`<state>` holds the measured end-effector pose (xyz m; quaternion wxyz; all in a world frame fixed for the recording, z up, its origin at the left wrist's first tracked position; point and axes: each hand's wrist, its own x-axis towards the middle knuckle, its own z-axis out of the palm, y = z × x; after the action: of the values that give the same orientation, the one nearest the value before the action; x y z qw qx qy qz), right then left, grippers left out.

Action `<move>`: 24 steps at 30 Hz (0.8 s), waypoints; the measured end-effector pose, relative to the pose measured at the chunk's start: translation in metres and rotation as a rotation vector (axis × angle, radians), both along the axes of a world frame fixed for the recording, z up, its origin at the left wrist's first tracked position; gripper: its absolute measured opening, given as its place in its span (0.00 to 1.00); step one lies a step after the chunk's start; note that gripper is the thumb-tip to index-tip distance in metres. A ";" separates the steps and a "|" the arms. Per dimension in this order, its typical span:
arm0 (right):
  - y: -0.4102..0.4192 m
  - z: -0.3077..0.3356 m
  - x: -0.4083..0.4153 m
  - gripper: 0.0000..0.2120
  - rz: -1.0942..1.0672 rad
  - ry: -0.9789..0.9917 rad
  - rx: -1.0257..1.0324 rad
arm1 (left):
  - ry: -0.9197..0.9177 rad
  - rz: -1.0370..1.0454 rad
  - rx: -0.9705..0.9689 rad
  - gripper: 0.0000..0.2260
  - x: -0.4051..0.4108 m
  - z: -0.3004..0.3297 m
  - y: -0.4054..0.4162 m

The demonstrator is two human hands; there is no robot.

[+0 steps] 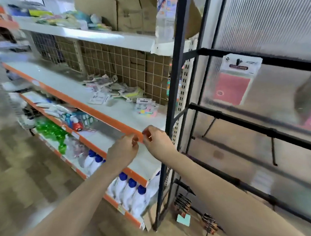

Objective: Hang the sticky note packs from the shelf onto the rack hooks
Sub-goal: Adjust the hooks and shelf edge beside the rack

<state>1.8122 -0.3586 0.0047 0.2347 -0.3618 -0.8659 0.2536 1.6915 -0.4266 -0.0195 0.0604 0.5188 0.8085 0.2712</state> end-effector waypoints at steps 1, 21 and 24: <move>0.006 -0.003 -0.014 0.10 0.001 -0.009 -0.009 | 0.015 0.019 -0.017 0.12 -0.012 -0.002 0.006; 0.125 -0.052 -0.227 0.09 -0.159 -0.103 -0.105 | 0.125 0.120 -0.153 0.16 -0.212 -0.022 0.128; 0.143 -0.053 -0.254 0.10 -0.183 -0.135 -0.117 | 0.131 0.090 -0.198 0.18 -0.246 -0.029 0.148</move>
<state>1.5581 -0.2152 -0.0487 0.1764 -0.4687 -0.8267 0.2564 1.4451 -0.2784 -0.0485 0.0459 0.4901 0.8560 0.1578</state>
